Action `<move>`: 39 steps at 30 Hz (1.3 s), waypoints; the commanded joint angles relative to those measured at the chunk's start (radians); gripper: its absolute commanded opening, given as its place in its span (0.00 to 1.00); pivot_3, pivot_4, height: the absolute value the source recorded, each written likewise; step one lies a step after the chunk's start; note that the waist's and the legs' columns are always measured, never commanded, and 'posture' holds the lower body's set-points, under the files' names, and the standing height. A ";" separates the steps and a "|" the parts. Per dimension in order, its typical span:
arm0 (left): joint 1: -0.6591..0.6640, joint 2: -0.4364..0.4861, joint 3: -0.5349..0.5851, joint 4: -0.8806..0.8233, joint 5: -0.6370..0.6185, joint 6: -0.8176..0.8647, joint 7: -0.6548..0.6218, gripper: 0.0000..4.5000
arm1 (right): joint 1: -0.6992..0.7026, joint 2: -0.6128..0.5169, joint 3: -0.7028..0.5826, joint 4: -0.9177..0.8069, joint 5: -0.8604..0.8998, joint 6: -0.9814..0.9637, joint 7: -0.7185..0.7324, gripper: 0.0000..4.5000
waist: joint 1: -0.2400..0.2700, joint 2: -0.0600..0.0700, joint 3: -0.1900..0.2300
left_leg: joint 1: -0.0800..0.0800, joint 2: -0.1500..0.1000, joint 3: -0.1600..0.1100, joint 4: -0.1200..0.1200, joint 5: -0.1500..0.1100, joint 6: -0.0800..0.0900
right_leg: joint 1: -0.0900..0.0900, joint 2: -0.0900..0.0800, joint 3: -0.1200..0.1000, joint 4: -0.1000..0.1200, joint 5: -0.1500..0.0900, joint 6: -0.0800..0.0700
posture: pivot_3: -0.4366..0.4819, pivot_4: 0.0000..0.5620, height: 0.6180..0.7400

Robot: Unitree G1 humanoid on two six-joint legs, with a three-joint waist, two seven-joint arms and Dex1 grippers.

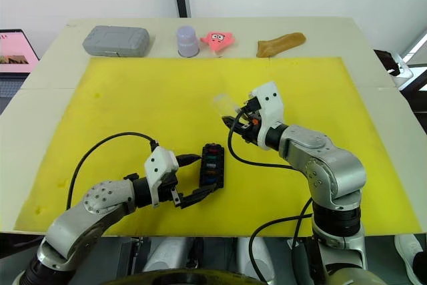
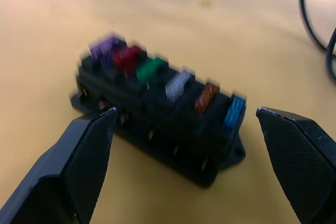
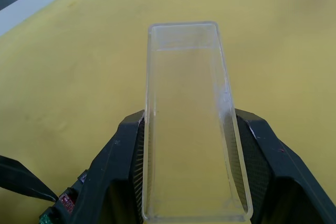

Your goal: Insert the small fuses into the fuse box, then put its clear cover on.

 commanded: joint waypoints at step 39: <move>0.046 -0.106 -0.047 -0.003 0.084 -0.046 0.089 1.00 | 0.026 -0.112 -0.057 -0.107 0.180 0.027 -0.060 0.38 | 0.003 0.000 0.000 | 0.000 0.000 0.000 0.000 0.000 0.001 | 0.001 0.000 0.000 -0.001 0.000 0.000 | 0.48 0.27 1.00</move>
